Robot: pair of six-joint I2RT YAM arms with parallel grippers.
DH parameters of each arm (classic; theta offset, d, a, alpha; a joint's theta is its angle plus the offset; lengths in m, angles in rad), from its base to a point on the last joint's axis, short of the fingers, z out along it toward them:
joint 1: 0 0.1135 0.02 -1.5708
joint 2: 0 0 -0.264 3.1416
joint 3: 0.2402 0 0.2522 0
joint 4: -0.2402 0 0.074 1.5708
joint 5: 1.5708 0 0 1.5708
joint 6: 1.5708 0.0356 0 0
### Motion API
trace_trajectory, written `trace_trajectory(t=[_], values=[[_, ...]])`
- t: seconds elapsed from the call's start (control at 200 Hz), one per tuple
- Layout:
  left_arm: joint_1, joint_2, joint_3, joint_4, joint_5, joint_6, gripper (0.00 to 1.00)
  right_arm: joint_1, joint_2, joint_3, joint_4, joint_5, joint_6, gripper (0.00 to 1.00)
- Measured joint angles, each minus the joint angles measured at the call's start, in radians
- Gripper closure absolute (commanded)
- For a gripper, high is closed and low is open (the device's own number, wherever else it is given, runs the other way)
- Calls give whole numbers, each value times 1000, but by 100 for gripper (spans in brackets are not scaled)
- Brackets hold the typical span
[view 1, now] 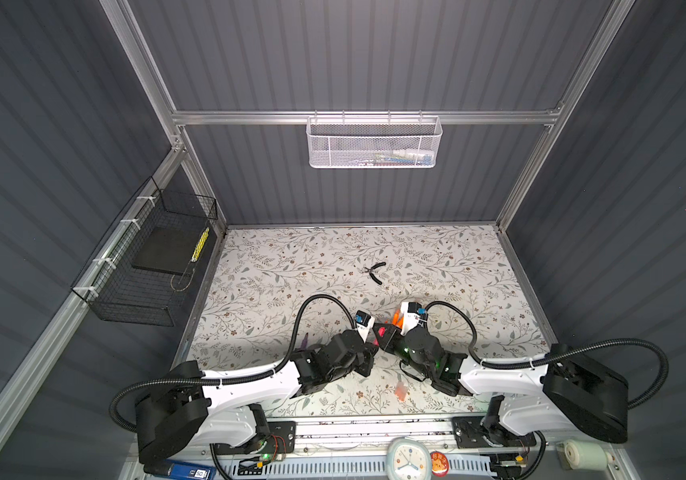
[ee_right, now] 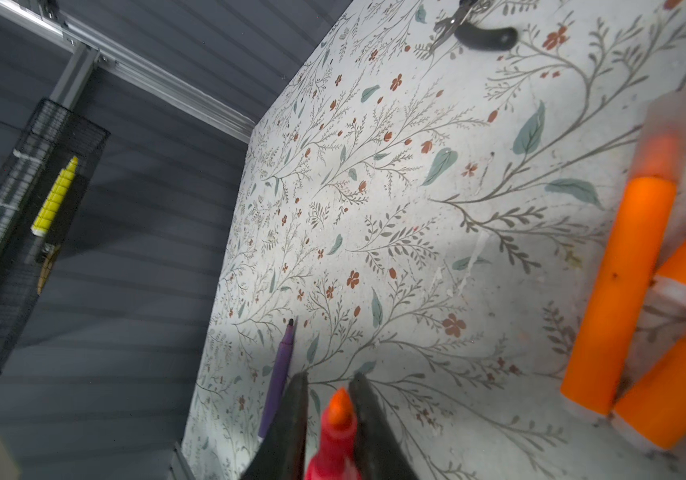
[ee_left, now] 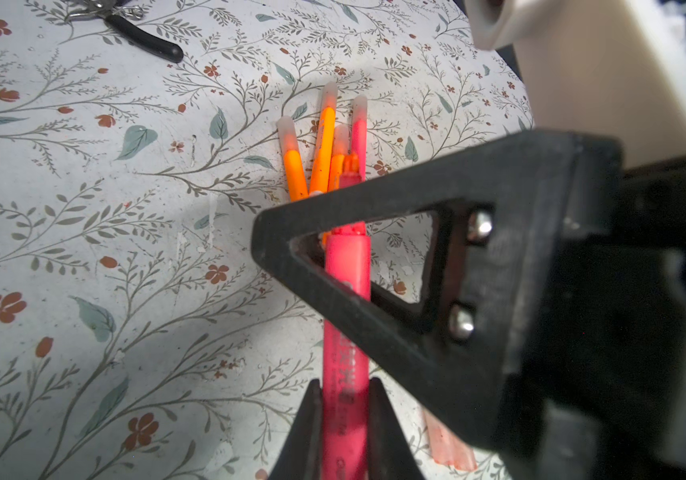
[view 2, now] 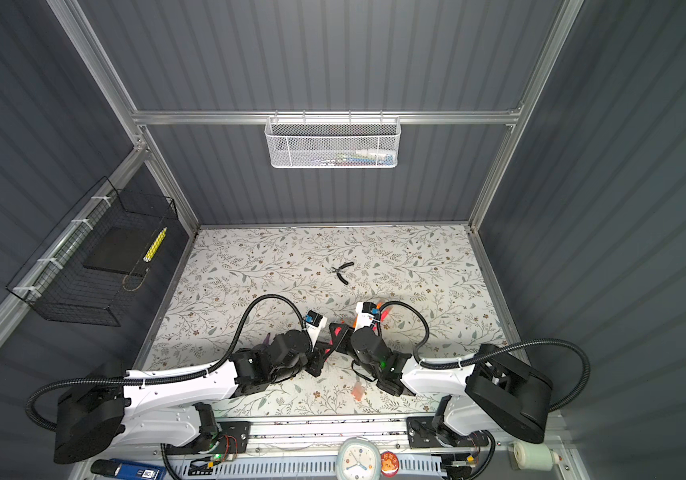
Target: Insert the pens into the pen caps
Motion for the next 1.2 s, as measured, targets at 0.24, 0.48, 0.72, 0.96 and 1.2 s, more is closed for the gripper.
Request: trace_trajectory(t=[0.24, 0.48, 0.72, 0.96, 1.2], values=[[0, -9, -8, 4, -11, 0, 90, 0, 9, 14, -1, -8, -1, 99], [0, -9, -16, 24, -14, 1, 74, 3, 9, 20, -6, -9, -1, 100], [-2, -9, -18, 32, -13, 4, 67, 24, 9, 29, 8, -12, 0, 100], [-2, -8, -19, 30, -19, 3, 67, 33, 19, 45, 18, -8, 0, 100], [-1, -9, -33, 37, -39, 8, 93, 41, 20, 45, 17, -4, -1, 96]])
